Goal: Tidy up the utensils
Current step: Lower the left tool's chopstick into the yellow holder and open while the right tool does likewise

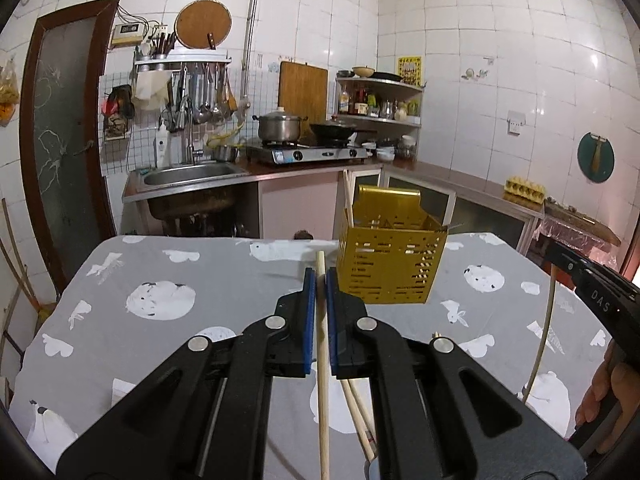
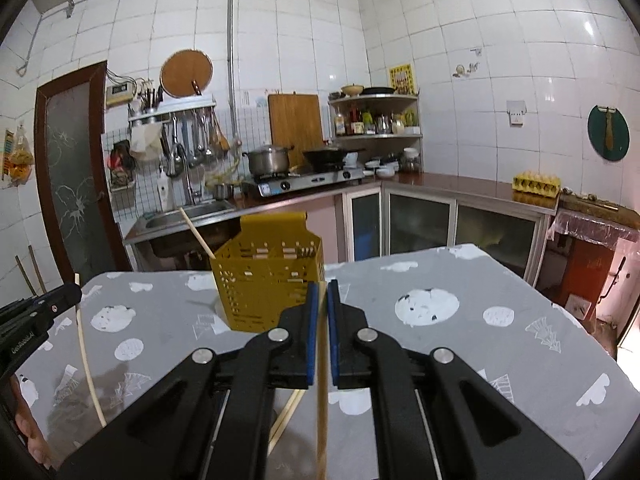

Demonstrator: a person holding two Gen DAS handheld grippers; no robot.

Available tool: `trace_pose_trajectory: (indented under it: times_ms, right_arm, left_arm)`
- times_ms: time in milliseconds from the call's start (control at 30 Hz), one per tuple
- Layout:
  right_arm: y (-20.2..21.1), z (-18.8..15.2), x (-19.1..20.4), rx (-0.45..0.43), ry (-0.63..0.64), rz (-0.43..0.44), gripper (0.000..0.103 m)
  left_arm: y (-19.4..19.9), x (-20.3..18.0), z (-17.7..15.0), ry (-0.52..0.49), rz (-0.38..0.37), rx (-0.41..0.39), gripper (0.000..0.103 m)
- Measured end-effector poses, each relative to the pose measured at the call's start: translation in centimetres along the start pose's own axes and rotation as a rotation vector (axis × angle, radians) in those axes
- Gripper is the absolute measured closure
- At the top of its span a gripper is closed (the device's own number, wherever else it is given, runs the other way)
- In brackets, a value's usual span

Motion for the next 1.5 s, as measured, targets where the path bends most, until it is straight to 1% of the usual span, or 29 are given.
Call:
trace_pose_trajectory:
  times_ms: [133, 367, 700, 900, 967, 1100, 1267, 1367, 1500]
  right_arm:
    - [0.4, 0.7, -0.2, -0.028, 0.005, -0.007, 0.098]
    - [-0.2, 1.4, -0.3, -0.040, 0.003, -0.004, 0.098]
    - [-1.6, 4.3, 0.1, -0.078, 0.026, -0.002, 0.098]
    - [-2.4, 7.5, 0.6, -0.111, 0.027, 0.003, 0.098]
    - [-2.6, 9.1, 0.8, -0.122, 0.027, 0.010, 0.098]
    - [-3.1, 12.4, 1.2, -0.150, 0.016, 0.020, 0.098]
    - [-3.8, 16.9, 2.4, -0.195, 0.022, 0.024, 0.098]
    - [-5.1, 18.9, 2.9, -0.199, 0.015, 0.030, 0.098]
    - [-7.7, 20.2, 3.7, -0.195, 0.004, 0.040, 0.098]
  left_arm:
    - [0.4, 0.1, 0.7, 0.008, -0.011, -0.022, 0.099]
    - [0.2, -0.1, 1.8, 0.002, -0.022, -0.041, 0.099]
    - [-1.1, -0.6, 4.7, -0.006, -0.052, -0.080, 0.099]
    - [-2.0, -1.9, 8.5, -0.019, -0.084, -0.132, 0.099]
    - [-2.2, -2.3, 9.9, -0.030, -0.087, -0.155, 0.099]
    - [-2.8, -2.9, 13.0, -0.021, -0.116, -0.188, 0.099]
    - [-3.6, -4.4, 17.8, -0.036, -0.129, -0.249, 0.099]
    - [-5.0, -5.2, 20.2, -0.042, -0.133, -0.275, 0.099]
    - [-7.7, -6.2, 21.7, -0.066, -0.112, -0.299, 0.099]
Point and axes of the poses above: each gripper's, at about its wrist camera, not at the fingertips, and y roughly against the way its jaws point, x to its left, z to its top, the point moved 8 cm from there along -y, roughly the way its jaws point, and after that the axes turned 6 degrees about -z, right-handed, at the moved point
